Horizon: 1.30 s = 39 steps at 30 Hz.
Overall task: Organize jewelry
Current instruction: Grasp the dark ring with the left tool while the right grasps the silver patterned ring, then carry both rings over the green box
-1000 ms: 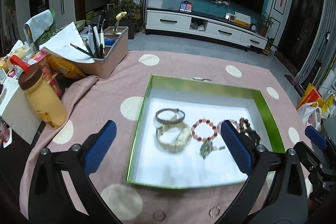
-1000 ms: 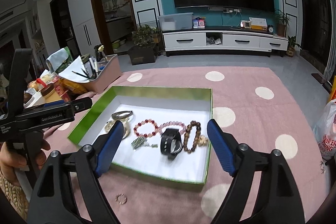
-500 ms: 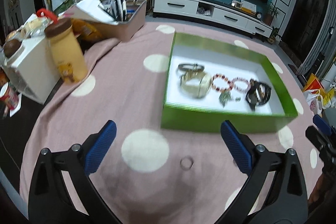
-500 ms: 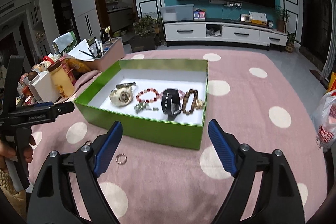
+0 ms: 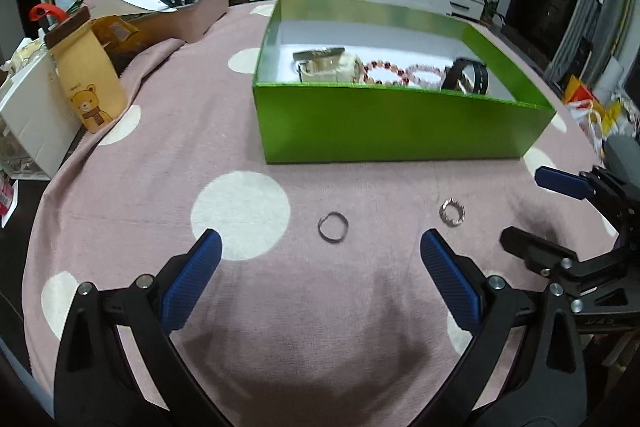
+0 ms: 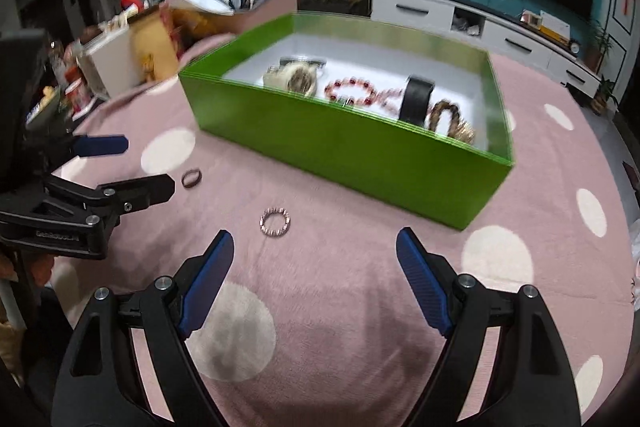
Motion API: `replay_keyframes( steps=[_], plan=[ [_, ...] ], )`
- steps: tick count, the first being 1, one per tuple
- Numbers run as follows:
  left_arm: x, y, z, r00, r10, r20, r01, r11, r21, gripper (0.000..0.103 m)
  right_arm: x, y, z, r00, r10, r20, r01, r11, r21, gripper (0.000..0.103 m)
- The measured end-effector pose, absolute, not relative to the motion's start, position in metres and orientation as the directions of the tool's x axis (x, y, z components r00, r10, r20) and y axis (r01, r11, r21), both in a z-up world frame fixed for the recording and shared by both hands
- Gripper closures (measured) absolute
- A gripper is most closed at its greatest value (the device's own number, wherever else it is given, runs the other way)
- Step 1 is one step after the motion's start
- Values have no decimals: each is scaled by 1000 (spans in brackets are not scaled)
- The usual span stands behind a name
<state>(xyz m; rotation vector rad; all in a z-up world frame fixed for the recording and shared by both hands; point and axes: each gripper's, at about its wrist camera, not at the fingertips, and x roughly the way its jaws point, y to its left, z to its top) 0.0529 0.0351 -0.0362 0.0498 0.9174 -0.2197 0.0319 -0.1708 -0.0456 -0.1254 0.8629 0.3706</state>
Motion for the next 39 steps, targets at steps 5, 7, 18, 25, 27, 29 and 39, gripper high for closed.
replay_keyframes(
  steps=[5,7,18,25,27,29,39],
  plan=[
    [55,34,-44,569,-169,-805,228,973,-43,15,36,-158,-58,552,272,-788,-409,912,28,27],
    [57,32,-48,561,-169,-810,235,971,-39,21,37,-152,-61,546,272,-793,-426,904,17,34],
    [62,22,-60,547,-179,-818,280,960,-22,45,53,-138,-67,532,297,-793,-473,881,13,60],
    [64,24,-59,566,-192,-802,299,954,-18,78,56,-131,-66,540,310,-783,-495,869,2,80],
    [64,22,-59,568,-201,-798,309,951,-19,85,56,-129,-66,545,304,-781,-493,870,-6,82],
    [63,20,-60,574,-193,-796,315,949,-3,85,56,-130,-66,544,306,-781,-491,871,0,82],
    [59,21,-50,593,-194,-782,303,953,-6,86,52,-140,-55,586,291,-756,-445,895,0,82]
  ],
)
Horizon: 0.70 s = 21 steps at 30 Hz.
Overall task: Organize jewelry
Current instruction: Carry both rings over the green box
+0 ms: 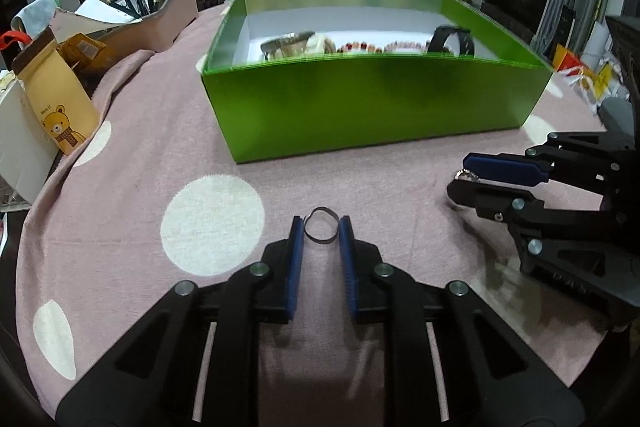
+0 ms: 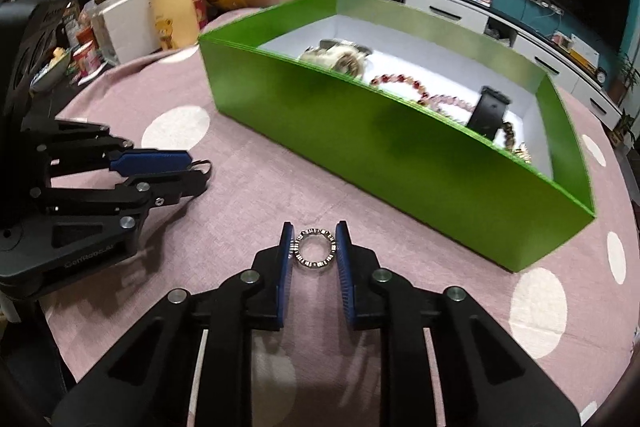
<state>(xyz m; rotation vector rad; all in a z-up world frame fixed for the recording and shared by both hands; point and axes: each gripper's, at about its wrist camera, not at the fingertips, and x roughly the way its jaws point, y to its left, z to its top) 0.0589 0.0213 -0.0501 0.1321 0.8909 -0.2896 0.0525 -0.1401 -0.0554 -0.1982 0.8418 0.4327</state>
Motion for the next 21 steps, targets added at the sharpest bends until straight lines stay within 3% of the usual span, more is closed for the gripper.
replay_keyframes(
  steps=[21],
  plan=[
    [39,20,-6,680,-265,-683,303,951,-67,86,29,-175,9,740,346,-577,-368,926,83,82]
  ],
)
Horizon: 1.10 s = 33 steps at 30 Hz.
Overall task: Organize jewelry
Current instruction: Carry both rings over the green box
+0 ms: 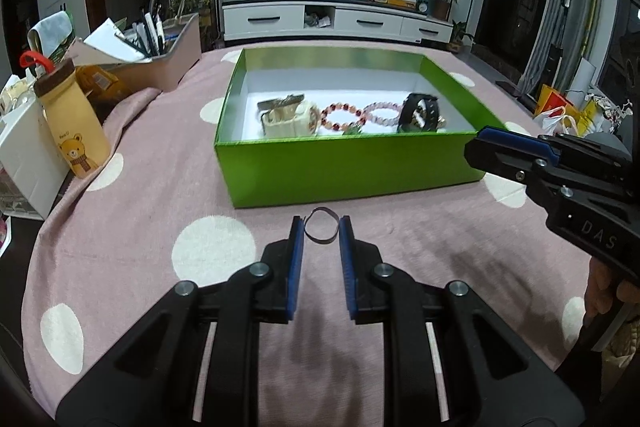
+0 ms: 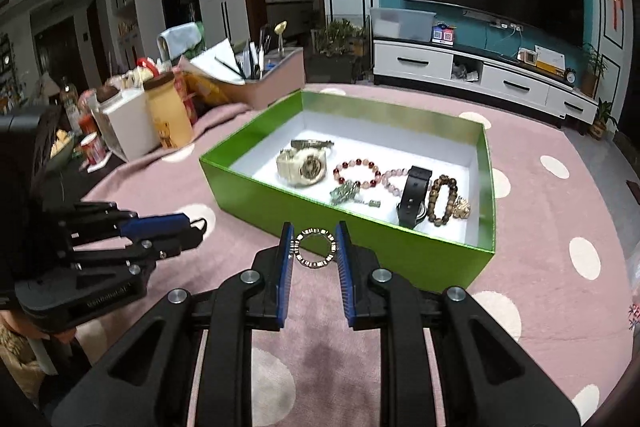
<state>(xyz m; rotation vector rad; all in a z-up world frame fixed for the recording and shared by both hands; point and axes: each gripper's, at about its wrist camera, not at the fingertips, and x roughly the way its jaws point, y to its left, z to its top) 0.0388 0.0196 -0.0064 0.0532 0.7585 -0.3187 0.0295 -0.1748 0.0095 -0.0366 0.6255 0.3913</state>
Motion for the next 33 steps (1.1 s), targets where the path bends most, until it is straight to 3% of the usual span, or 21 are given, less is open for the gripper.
replay_keyframes(
  steps=[19,33],
  plan=[
    [67,-2,32,731,-321,-601,317,941,-118,86,36,-208,26,788,320,-527,-296,946,132,82],
    [108,-12,31,733,-299,-611,295,949,-111,86,65,-224,37,821,278,-498,-237,961,145,82]
  ],
)
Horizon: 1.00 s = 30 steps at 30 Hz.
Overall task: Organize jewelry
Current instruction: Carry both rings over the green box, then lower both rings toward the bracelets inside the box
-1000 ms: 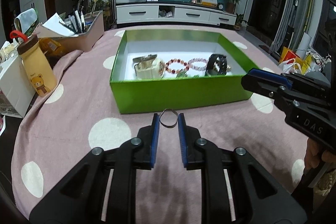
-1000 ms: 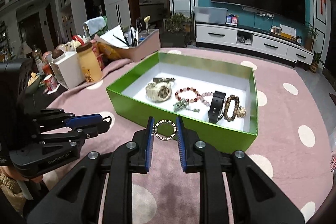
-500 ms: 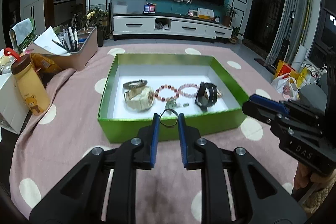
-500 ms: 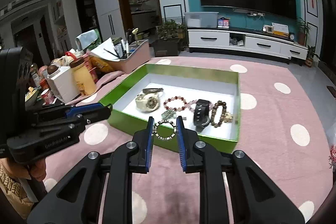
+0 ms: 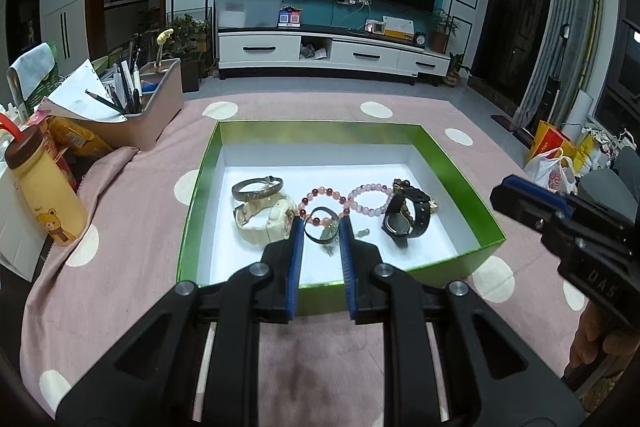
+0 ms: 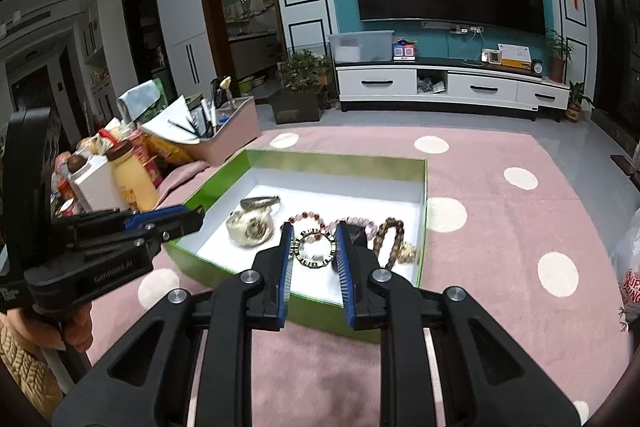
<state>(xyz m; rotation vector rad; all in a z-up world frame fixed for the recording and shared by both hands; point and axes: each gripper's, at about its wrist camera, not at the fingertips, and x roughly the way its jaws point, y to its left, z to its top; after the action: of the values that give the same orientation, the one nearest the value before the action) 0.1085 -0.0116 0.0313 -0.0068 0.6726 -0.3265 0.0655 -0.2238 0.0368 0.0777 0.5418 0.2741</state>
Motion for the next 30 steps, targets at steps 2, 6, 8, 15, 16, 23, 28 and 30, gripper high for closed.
replay_keyframes(
  steps=[2,6,8,15,16,23,28,30],
  plan=[
    [113,-11,32,733,-297,-611,289,950,-116,86,71,-227,36,825,271,-497,-226,963,149,82],
    [124,-10,33,735,-293,-611,279,953,-121,86,80,-229,36,827,256,-500,-209,966,149,82],
    [130,-11,34,738,-291,-610,279,953,-117,86,84,-229,35,827,251,-503,-206,968,144,82],
    [142,-19,38,741,-284,-608,280,954,-105,86,96,-228,32,824,240,-513,-202,971,129,82],
    [143,-20,38,743,-283,-607,280,955,-103,86,97,-227,33,824,239,-514,-202,971,128,82],
    [159,-24,38,738,-280,-614,258,958,-126,86,109,-233,30,820,223,-527,-188,975,120,82],
    [169,-28,38,735,-276,-619,251,959,-130,86,121,-234,30,822,213,-529,-180,977,114,82],
    [172,-28,37,735,-274,-620,244,960,-135,86,124,-235,29,821,211,-531,-178,978,113,82]
  ],
)
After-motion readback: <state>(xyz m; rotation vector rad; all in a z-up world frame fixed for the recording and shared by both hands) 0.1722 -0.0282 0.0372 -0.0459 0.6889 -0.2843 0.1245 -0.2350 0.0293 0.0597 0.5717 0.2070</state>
